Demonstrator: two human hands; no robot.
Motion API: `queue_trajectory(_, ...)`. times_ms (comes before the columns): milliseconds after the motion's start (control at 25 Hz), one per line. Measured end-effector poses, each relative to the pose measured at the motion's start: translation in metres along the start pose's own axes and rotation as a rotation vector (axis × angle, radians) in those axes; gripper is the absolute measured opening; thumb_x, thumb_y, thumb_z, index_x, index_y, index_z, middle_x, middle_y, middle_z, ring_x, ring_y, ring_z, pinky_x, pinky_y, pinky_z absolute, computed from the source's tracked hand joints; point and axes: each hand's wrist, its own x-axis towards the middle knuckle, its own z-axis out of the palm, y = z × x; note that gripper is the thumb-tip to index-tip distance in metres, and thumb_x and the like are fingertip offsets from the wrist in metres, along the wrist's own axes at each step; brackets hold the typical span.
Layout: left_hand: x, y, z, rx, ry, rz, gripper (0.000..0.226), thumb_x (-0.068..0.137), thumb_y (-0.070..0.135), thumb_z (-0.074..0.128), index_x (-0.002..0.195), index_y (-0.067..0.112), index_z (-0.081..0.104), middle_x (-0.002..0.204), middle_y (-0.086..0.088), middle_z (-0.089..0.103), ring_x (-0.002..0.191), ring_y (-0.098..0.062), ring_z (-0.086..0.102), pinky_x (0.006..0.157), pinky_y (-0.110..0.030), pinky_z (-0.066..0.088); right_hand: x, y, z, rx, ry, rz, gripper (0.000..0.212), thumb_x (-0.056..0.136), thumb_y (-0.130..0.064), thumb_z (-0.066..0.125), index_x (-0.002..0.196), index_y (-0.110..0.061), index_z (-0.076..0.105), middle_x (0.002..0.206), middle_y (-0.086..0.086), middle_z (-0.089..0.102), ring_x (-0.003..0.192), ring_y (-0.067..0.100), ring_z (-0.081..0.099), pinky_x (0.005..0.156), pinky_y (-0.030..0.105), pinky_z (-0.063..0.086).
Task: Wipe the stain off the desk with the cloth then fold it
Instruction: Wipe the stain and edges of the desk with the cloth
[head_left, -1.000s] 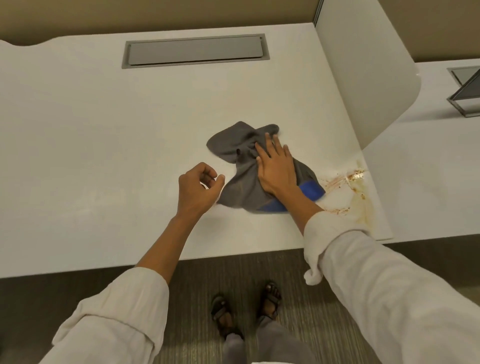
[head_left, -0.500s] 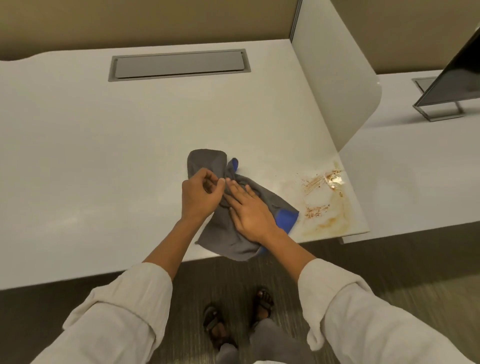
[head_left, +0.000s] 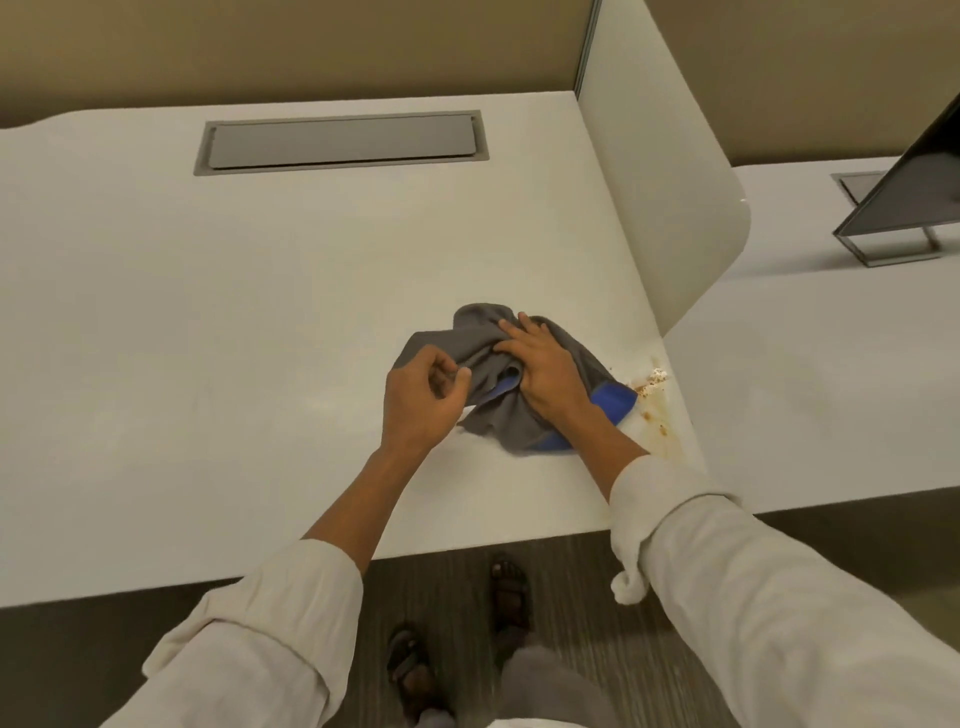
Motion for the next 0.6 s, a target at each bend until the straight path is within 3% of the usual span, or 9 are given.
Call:
queue_trajectory(120,0.003,0.000,0.005,0.057,0.076,-0.016,0.016,0.083,0.032,0.068,0.079,0.022,0.056,0.068,0.009,0.062,0.062,-0.010,0.059,0.057,-0.021,0.048,0.027,-0.008,0.009,0.026,-0.070,-0.048,0.028,0.095,-0.008,0.056,0.121,-0.005,0.066,0.147,0.014,0.045,0.142,0.033,0.033,0.119,0.047,0.018)
queue_trajectory(240,0.001,0.003,0.011,0.150,0.180,-0.005,0.015,0.086,0.030,0.064,0.085,0.017,0.057,0.080,0.002,0.061,0.075,-0.016,0.056,0.068,-0.028,0.048,0.021,-0.028,0.023,0.025,-0.136,-0.103,0.036,0.094,-0.005,0.051,0.129,-0.007,0.062,0.149,0.012,0.043,0.143,0.028,0.032,0.119,0.046,0.020)
queue_trajectory(440,-0.009,0.015,0.022,0.255,0.230,-0.017,0.021,0.089,0.035,0.058,0.088,0.014,0.058,0.085,0.002,0.061,0.089,-0.019,0.052,0.081,-0.039,0.045,-0.042,-0.047,0.032,-0.014,-0.142,-0.207,0.067,0.086,-0.046,0.054,0.146,-0.022,0.039,0.156,0.002,0.033,0.147,0.023,0.022,0.120,0.044,0.017)
queue_trajectory(600,-0.021,0.032,0.035,0.220,0.178,0.010,0.019,0.091,0.032,0.058,0.090,0.013,0.060,0.089,0.002,0.062,0.093,-0.019,0.054,0.083,-0.041,0.045,-0.091,-0.035,0.026,-0.250,-0.104,-0.082,0.051,0.095,-0.054,0.038,0.142,-0.037,0.039,0.161,0.000,0.021,0.150,0.024,0.001,0.121,0.048,0.004)
